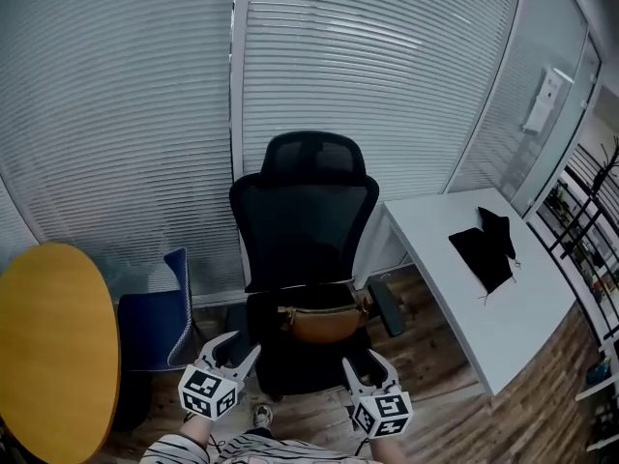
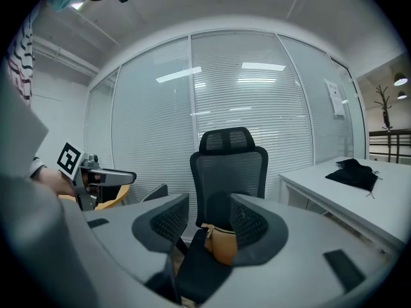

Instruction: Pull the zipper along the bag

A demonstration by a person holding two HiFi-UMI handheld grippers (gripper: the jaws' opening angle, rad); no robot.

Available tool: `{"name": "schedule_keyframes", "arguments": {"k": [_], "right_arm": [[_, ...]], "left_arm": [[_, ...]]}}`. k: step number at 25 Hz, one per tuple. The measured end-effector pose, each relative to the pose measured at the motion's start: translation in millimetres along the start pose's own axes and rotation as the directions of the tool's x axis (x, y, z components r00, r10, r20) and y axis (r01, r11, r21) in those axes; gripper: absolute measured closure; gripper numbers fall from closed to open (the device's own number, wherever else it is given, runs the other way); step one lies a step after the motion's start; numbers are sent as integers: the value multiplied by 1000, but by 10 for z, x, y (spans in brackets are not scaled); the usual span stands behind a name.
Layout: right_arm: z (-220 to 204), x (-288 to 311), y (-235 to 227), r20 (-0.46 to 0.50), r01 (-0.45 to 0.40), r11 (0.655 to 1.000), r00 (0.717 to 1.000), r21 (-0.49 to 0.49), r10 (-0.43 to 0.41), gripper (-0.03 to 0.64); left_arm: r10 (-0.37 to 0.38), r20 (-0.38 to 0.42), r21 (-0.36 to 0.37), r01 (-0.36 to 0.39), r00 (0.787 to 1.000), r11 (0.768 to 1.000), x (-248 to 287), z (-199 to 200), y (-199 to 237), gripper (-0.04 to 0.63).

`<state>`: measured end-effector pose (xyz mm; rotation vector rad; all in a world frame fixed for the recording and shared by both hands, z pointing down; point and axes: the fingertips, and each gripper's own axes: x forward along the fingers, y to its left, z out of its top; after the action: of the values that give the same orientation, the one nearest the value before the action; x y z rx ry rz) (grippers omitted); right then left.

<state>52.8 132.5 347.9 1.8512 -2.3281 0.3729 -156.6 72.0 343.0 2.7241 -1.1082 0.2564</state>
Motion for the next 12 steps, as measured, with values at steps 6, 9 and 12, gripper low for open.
{"name": "schedule_keyframes", "arguments": {"k": [6, 9, 12], "right_arm": [[58, 416, -16, 5, 56, 998, 998, 23, -56, 420], [37, 598, -14, -1, 84, 996, 996, 27, -84, 421], [-6, 755, -17, -15, 111, 994, 994, 18, -111, 421]], "left_arm": [[-71, -32, 21, 72, 997, 997, 408, 84, 336, 437], [-107, -49, 23, 108, 993, 994, 604, 78, 487, 437], [-145, -68, 20, 147, 987, 989, 777, 48, 599, 437]]}}
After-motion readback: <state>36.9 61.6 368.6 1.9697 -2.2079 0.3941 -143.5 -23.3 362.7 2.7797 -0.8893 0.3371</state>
